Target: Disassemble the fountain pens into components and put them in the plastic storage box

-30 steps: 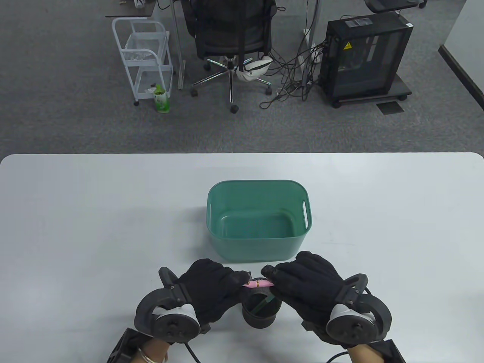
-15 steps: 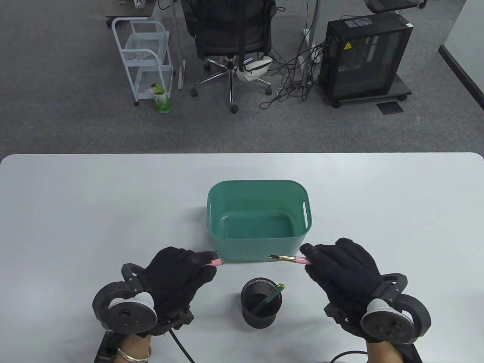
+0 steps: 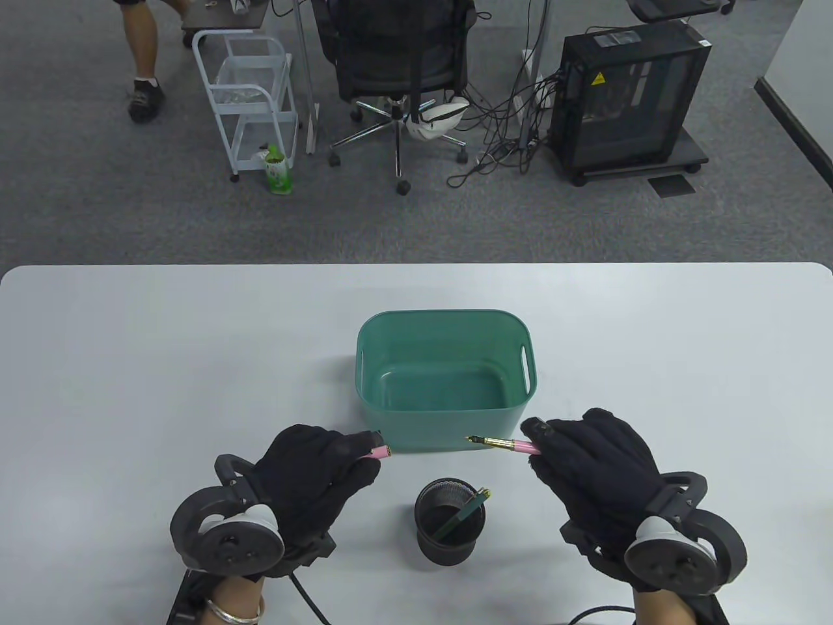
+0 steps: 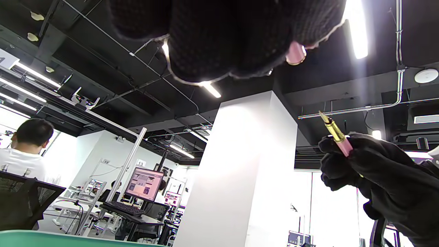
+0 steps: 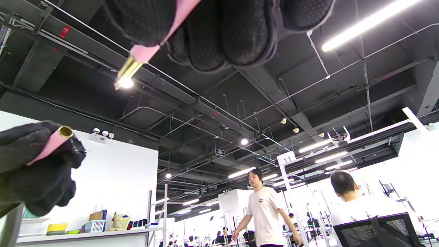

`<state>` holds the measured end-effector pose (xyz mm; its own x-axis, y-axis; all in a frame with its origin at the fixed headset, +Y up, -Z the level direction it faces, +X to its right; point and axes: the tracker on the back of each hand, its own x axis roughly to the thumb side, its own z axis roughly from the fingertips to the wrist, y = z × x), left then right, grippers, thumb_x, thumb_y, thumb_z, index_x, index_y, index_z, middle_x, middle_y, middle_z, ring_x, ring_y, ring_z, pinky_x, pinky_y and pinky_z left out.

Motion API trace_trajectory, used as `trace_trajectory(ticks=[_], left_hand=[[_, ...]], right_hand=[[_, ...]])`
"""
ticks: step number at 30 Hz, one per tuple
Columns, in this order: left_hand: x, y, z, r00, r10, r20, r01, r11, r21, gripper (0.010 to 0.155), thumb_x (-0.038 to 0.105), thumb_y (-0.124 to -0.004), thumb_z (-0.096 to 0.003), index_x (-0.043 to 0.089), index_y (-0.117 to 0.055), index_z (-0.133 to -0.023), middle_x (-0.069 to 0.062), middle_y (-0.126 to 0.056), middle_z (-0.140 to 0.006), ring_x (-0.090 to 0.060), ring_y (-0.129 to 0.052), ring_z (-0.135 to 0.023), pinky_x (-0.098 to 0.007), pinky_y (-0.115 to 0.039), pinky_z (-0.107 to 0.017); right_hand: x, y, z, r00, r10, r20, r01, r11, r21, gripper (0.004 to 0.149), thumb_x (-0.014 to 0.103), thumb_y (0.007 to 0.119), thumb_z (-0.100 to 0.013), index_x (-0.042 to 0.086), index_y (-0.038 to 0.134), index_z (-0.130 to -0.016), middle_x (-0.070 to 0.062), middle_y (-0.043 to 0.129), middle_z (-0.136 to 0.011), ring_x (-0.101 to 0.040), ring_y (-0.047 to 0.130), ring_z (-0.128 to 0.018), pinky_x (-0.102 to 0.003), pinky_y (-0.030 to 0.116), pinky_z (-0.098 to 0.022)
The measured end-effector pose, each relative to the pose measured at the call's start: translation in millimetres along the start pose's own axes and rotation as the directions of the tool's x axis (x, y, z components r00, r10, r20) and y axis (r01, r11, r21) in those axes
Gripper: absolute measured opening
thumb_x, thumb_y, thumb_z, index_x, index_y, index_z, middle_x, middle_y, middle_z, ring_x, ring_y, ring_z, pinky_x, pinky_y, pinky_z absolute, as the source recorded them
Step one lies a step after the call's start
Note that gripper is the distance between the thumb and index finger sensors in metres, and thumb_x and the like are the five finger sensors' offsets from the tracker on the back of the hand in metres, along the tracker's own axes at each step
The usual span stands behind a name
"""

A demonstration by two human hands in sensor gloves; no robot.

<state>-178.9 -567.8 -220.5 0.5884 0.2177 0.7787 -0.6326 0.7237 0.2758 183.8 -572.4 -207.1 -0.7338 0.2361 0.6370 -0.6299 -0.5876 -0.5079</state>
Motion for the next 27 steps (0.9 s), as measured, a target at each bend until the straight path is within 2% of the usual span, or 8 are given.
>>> trace_trajectory(ticks=[12,17,22,27], left_hand=[[-2,-17,-4,0.999,-0.032,-0.006,0.032,0.997,-0.069,0.047,0.044,-0.068,-0.0688,0.009,-0.088,-0.093,0.001,-0.1,-0.066,-0.018,-0.099,-0.055,-0.046,-0.077,-0.061],[-7,-29,-7,0.999,-0.007,-0.037,0.003,0.993,-0.119,0.047,0.044,-0.068,-0.0688,0.009,-0.087,-0.095,-0.001,-0.101,-0.071,-0.02,-0.1,-0.061,-0.048,-0.076,-0.064],[-20,-44,-17,0.989,0.021,-0.149,-0.055,0.972,-0.228,0.047,0.043,-0.068,-0.0695,0.009,-0.086,-0.097,-0.003,-0.101,-0.076,-0.022,-0.1,-0.065,-0.049,-0.074,-0.065],[-32,-62,-33,0.975,-0.039,-0.221,-0.025,0.96,-0.28,0.046,0.042,-0.068,-0.0693,0.009,-0.085,-0.097,-0.005,-0.1,-0.08,-0.025,-0.098,-0.07,-0.052,-0.071,-0.069]], right_hand=[[0,-2,1,1.0,-0.022,-0.001,0.022,1.0,-0.009,0.042,0.045,0.075,-0.056,0.03,0.086,-0.094,0.003,0.089,-0.084,-0.015,0.089,-0.072,-0.047,0.065,-0.072],[1,-6,1,1.0,-0.009,-0.001,0.009,0.999,-0.032,0.043,0.045,0.075,-0.056,0.03,0.086,-0.094,0.005,0.089,-0.084,-0.015,0.089,-0.072,-0.047,0.065,-0.072],[1,-11,2,1.0,-0.014,-0.005,0.014,0.999,-0.051,0.043,0.045,0.075,-0.056,0.03,0.086,-0.094,0.005,0.089,-0.084,-0.015,0.089,-0.072,-0.047,0.065,-0.072],[0,-16,3,1.0,-0.015,-0.007,0.014,0.997,-0.07,0.043,0.045,0.075,-0.056,0.03,0.086,-0.094,0.004,0.089,-0.084,-0.015,0.089,-0.072,-0.047,0.064,-0.072]])
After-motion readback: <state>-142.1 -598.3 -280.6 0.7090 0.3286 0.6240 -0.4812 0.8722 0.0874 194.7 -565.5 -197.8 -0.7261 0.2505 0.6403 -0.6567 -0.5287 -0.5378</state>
